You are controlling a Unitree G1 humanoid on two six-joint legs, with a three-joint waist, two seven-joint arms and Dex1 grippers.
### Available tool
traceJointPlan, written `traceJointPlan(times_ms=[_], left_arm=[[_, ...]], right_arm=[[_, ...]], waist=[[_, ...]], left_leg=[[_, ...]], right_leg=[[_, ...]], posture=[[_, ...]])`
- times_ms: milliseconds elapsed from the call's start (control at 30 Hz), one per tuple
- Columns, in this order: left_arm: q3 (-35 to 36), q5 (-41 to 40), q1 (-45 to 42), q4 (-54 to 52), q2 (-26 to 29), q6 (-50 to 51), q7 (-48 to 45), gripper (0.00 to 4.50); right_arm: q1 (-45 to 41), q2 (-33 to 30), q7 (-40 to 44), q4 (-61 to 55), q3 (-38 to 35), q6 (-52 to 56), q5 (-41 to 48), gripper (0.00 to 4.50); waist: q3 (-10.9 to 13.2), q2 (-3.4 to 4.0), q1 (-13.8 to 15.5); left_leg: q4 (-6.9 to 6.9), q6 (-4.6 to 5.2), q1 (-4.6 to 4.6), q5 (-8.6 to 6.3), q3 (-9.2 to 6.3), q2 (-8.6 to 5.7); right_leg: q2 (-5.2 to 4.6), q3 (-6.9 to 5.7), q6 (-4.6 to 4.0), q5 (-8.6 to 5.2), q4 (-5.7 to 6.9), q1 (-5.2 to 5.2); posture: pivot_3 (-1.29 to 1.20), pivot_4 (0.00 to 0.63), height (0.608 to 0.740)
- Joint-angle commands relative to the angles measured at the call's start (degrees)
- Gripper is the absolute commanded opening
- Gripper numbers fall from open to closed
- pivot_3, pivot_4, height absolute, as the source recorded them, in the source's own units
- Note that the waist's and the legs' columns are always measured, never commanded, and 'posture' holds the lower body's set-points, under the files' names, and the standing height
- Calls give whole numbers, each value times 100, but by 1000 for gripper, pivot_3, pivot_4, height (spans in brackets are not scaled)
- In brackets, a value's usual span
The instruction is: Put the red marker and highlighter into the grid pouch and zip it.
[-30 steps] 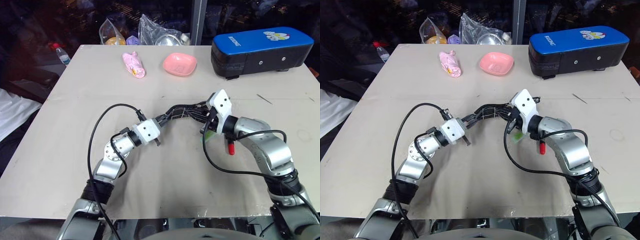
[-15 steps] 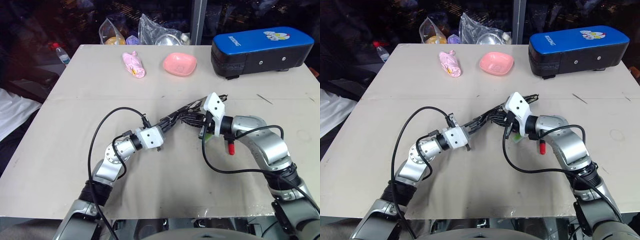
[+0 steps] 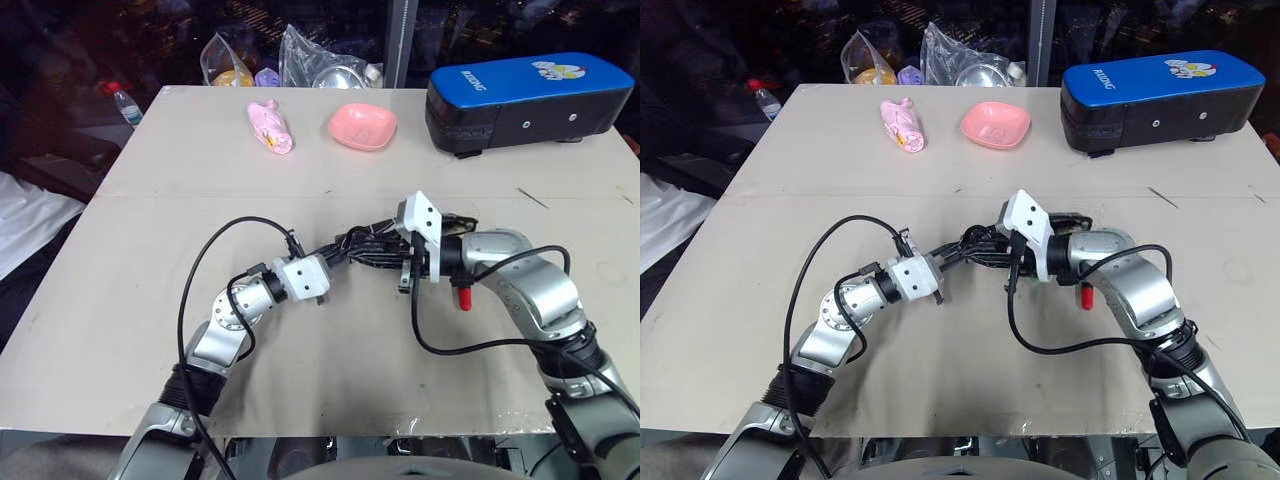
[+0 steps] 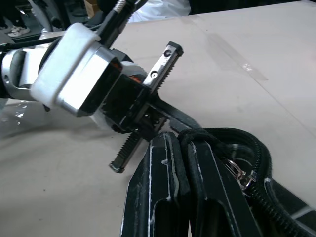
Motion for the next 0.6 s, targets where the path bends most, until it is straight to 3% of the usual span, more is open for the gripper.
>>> traceJointPlan(times_ms=[33,167,367,600], left_arm=[[0,-32,-114,-101,-63,68,32,0],[90,-106,-243,26,-90,85,54,0],[342,-105,-374,100,-100,49,343,0],[443,-77,-384,14,14,-63,438,0]], right_arm=[[80,-113,-22,-355,-257,-34,187,105],[343,-429,-121,-571,-669,152,364,1368],[789,-790,-386,-1118,-1480,524,915,4394],[636,-677,-1147,-959,-2121,715,1174,4394]], waist=[[0,0,-1],[0,0,10],[0,-1,-5],[1,-2,-15]], left_leg=[[1,0,0,0,1,-1],[3,1,0,0,-1,-2],[2,0,-1,0,-5,-2],[2,0,-1,0,-8,-2]], right_leg=[[-1,0,0,0,0,0],[-2,1,0,0,3,0],[-1,-2,0,0,2,1],[0,-2,0,0,4,1]], posture=[[0,150,740],[0,150,740],[0,150,740],[0,150,740]])
